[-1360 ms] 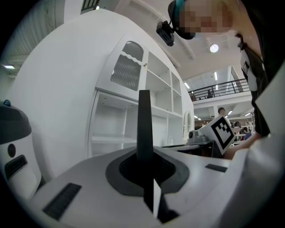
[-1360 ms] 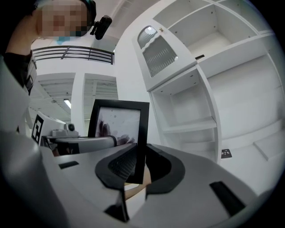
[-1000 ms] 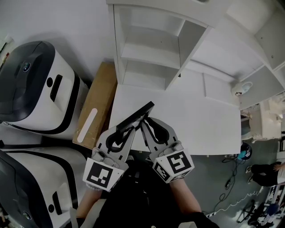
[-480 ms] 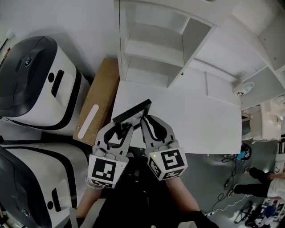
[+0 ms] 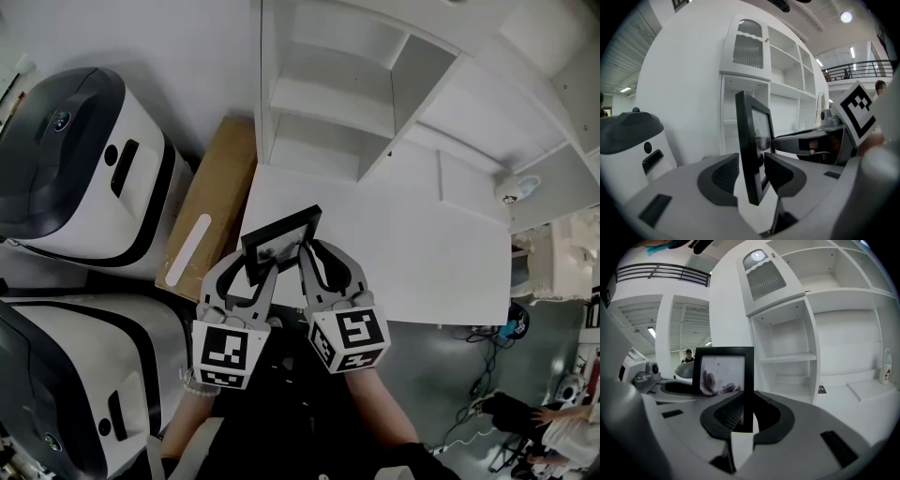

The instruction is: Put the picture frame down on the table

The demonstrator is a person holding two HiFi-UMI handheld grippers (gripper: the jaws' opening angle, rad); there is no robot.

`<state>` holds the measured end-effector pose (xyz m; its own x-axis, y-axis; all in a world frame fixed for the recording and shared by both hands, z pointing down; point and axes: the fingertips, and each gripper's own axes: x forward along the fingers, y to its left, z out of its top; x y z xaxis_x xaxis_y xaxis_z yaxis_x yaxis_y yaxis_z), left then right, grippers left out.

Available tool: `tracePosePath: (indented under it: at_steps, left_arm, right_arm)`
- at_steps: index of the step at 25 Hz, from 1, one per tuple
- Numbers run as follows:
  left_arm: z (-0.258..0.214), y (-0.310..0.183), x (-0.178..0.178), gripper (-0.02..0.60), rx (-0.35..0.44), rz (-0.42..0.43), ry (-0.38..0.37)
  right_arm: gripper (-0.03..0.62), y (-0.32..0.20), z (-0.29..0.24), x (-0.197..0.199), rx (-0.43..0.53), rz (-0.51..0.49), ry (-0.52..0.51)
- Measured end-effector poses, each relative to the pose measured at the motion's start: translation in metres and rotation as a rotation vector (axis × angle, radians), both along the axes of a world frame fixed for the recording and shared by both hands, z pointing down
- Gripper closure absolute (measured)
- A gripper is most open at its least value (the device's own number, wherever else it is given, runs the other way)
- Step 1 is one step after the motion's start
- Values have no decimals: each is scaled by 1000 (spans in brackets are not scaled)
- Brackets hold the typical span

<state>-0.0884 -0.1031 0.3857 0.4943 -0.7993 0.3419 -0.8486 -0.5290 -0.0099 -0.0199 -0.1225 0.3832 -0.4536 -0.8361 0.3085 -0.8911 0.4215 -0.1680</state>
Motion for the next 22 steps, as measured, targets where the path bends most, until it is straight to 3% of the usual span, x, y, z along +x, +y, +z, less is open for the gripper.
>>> tracePosePath:
  at_steps: [6,13,15,22]
  left_arm:
    - [8,2,-5,428,-15,-23,-23]
    - [7,3,-6,430,20,-32,-52]
    - [9,3,-6,472,24,-21,-60]
    - [29,0,-6,485,-44,69,-64]
  right_arm:
    - [528,-3,11,7,-32,34,15]
    - [528,-3,20,7,-62,45,14]
    - [528,-2,21,6,-69,46,11]
    - [528,-1,42,8,-134,58,-4]
